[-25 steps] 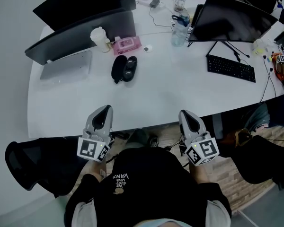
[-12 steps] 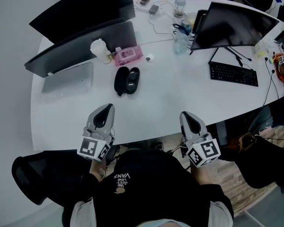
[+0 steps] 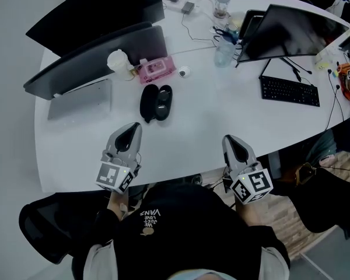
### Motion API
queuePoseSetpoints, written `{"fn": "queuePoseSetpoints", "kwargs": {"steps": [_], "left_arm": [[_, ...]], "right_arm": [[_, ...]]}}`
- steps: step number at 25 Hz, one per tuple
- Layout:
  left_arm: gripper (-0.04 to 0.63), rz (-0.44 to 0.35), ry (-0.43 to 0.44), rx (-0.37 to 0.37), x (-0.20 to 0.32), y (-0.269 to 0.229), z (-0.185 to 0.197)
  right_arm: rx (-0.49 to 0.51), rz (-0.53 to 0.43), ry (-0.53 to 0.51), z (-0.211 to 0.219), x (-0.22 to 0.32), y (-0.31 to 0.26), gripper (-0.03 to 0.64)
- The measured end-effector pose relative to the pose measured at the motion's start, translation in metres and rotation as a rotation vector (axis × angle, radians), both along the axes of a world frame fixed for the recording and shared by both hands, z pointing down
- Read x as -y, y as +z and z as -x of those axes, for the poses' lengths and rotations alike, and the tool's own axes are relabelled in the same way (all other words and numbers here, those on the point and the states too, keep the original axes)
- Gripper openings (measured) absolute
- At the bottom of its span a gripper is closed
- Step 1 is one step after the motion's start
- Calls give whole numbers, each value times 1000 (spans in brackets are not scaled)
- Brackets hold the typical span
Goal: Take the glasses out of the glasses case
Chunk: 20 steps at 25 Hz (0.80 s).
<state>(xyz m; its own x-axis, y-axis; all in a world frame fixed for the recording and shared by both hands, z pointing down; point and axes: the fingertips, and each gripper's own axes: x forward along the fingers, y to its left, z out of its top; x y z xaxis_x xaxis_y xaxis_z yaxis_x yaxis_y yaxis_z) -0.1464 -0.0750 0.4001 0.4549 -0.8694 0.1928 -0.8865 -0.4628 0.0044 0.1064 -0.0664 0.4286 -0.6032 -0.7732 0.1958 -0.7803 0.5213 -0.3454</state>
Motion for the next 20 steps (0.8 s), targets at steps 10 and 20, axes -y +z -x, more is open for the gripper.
{"fn": "queuePoseSetpoints", "kwargs": {"steps": [10,20], "left_arm": [[2,3,32,-28,48,8,6],[1,53,47,-28,83,35,13]], "right_arm": [[-3,22,37,9,28,7,-2],[-19,48,45,19,43,17,-2]]}}
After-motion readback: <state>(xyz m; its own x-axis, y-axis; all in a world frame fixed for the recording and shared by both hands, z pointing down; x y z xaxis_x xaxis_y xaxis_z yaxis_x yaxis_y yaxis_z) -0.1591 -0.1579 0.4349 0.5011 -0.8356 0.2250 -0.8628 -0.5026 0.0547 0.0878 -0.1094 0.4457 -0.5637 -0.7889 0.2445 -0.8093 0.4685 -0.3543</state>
